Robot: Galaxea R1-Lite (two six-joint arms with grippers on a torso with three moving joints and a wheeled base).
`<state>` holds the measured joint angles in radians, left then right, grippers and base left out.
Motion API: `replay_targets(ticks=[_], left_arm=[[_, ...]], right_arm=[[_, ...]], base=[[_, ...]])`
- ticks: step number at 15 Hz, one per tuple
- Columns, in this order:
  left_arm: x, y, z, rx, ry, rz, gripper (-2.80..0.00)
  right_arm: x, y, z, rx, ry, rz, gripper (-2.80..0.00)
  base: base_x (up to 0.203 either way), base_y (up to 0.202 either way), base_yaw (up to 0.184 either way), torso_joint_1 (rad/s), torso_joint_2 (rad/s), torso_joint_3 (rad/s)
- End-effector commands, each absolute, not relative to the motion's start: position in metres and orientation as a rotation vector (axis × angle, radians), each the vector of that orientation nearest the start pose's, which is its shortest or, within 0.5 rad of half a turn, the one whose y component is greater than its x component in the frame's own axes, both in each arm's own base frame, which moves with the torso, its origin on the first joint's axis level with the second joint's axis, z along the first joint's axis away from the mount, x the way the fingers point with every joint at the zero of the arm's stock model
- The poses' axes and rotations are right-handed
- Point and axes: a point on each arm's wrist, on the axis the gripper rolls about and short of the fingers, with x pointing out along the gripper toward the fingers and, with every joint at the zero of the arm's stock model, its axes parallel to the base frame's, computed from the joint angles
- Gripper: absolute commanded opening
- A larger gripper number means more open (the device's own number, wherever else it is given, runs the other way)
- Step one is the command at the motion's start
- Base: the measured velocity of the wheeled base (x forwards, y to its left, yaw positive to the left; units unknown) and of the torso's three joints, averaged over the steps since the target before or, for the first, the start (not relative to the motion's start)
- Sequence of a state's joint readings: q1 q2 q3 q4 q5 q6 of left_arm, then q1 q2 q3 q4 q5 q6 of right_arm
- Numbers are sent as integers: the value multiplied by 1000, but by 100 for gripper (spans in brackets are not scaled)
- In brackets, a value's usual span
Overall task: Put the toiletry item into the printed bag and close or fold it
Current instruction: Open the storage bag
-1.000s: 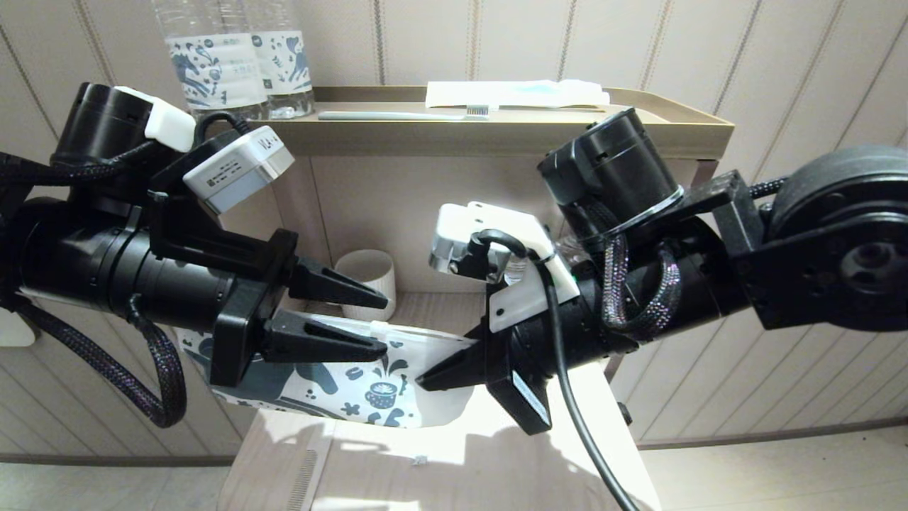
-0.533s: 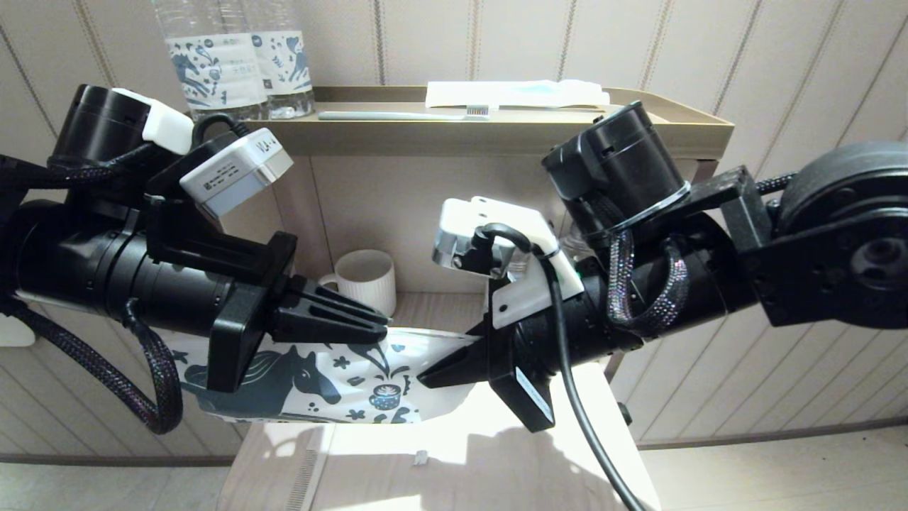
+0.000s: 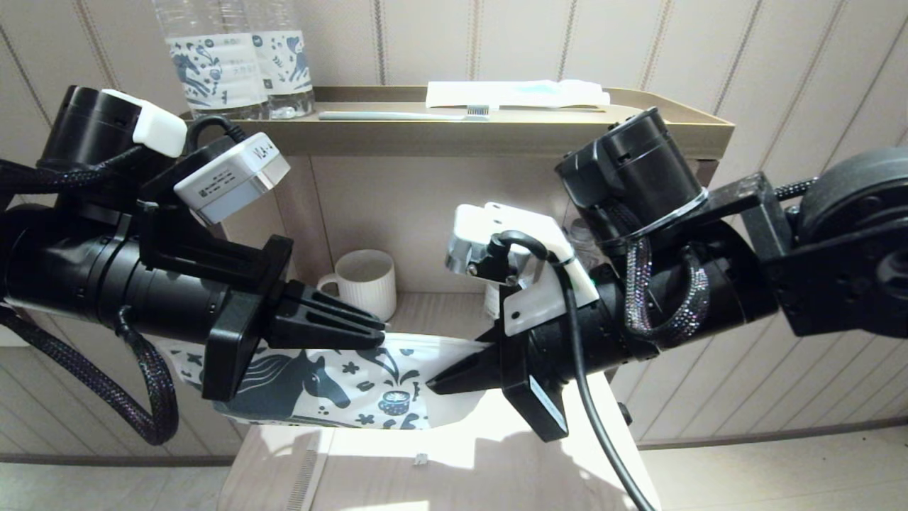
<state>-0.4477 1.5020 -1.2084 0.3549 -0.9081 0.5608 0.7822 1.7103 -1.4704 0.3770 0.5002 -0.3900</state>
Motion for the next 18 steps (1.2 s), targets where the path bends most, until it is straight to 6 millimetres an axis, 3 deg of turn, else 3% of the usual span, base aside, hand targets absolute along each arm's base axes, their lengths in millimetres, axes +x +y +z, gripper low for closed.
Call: replay_targets(ticks=[1, 6, 18], left_arm=[[208, -118, 264, 299, 290, -1444, -280], [207, -107, 255, 284, 316, -1407, -280], [197, -80, 246, 265, 322, -1319, -280]], right_arm=[[211, 222, 273, -415, 401, 1350, -280], [203, 213, 275, -414, 398, 1345, -280], [190, 168, 273, -398, 421, 1259, -280]], base=[[0, 0, 0, 0, 0, 0], [0, 0, 0, 0, 0, 0], [0, 0, 0, 0, 0, 0]])
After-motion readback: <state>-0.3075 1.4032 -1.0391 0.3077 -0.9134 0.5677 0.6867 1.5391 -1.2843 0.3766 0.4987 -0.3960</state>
